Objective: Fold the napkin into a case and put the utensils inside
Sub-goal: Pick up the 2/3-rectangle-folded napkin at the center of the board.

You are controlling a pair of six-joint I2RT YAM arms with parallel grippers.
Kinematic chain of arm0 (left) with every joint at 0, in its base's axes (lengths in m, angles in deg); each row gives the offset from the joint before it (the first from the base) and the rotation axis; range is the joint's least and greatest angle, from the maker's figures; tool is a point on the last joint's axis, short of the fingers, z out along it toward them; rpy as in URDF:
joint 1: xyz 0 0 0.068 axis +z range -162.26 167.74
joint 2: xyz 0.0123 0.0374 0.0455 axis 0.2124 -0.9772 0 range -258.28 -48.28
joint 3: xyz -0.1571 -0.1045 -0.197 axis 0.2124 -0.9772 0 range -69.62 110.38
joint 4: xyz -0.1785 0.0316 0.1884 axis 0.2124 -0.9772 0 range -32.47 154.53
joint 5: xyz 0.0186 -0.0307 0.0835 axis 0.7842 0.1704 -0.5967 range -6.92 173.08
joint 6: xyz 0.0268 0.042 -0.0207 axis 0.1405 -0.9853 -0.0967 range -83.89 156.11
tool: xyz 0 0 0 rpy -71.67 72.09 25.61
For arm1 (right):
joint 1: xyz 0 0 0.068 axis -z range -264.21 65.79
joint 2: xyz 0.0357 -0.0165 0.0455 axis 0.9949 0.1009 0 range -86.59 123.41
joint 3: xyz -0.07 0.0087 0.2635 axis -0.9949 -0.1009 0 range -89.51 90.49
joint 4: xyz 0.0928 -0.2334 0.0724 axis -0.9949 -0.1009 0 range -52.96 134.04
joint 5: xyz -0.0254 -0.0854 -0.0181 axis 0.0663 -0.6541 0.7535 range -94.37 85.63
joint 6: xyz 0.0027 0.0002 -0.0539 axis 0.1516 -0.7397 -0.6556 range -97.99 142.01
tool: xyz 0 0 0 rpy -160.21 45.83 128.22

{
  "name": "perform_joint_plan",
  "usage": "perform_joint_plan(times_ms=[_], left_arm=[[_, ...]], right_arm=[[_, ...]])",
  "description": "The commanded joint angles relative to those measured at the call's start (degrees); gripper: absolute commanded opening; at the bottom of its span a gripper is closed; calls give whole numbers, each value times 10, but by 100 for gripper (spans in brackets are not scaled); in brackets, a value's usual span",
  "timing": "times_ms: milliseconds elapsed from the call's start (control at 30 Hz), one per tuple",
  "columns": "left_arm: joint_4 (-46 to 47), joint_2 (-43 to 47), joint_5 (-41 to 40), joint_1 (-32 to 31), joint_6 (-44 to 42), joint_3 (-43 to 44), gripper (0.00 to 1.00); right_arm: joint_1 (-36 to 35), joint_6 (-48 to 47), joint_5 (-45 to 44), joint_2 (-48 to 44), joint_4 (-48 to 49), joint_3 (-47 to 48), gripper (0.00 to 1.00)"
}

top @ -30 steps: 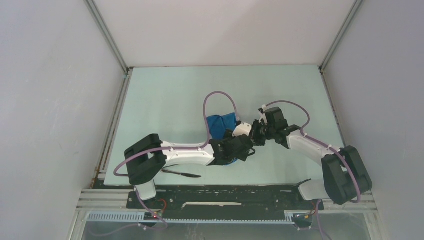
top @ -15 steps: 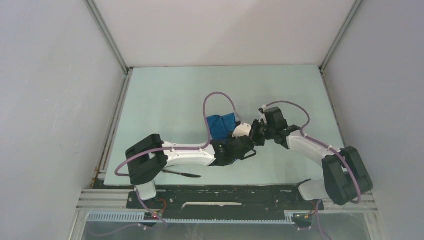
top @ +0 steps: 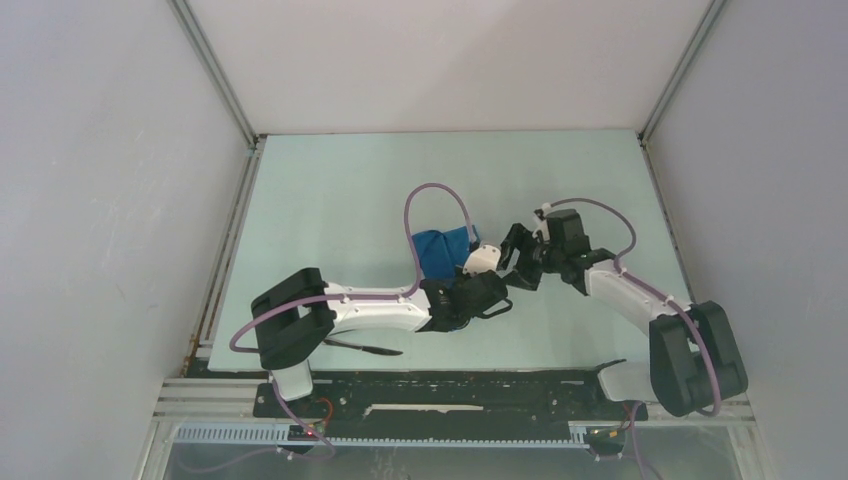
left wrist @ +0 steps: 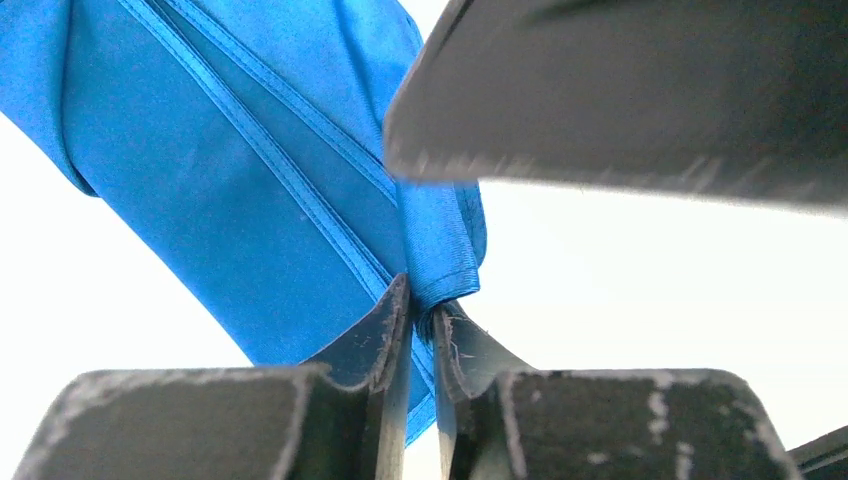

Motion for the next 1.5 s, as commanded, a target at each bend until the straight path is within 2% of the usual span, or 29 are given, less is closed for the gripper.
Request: perform_joint_plan(times_ms=[0, 133, 200, 367, 500, 667, 867, 1067, 1333, 1467], left_arm=[[7, 17, -24, 0, 8, -4, 15], [7, 34, -32, 0, 10, -18, 14], [8, 42, -36, 0, 10, -23, 13], [6, 57, -41, 1, 9, -29, 10], [8, 64, -39, 1, 8, -36, 10], [12, 67, -34, 1, 5, -37, 10], [15, 67, -29, 1, 1, -38, 10], [17, 65, -24, 1, -1, -37, 9], [20, 63, -19, 1, -1, -37, 9], [25, 60, -8, 1, -2, -39, 10]], right_arm=[[53, -25, 39, -15, 16, 2, 86], [74, -21, 101, 74, 74, 14, 93], [72, -11, 115, 123, 113, 26, 93], [69, 56, 152, 226, 227, 33, 87], [64, 112, 166, 274, 318, 35, 82], [66, 160, 172, 318, 392, 41, 71], [74, 184, 181, 347, 441, 49, 52], [72, 184, 175, 350, 448, 55, 45], [69, 178, 176, 352, 444, 61, 26], [67, 172, 171, 349, 451, 60, 7]])
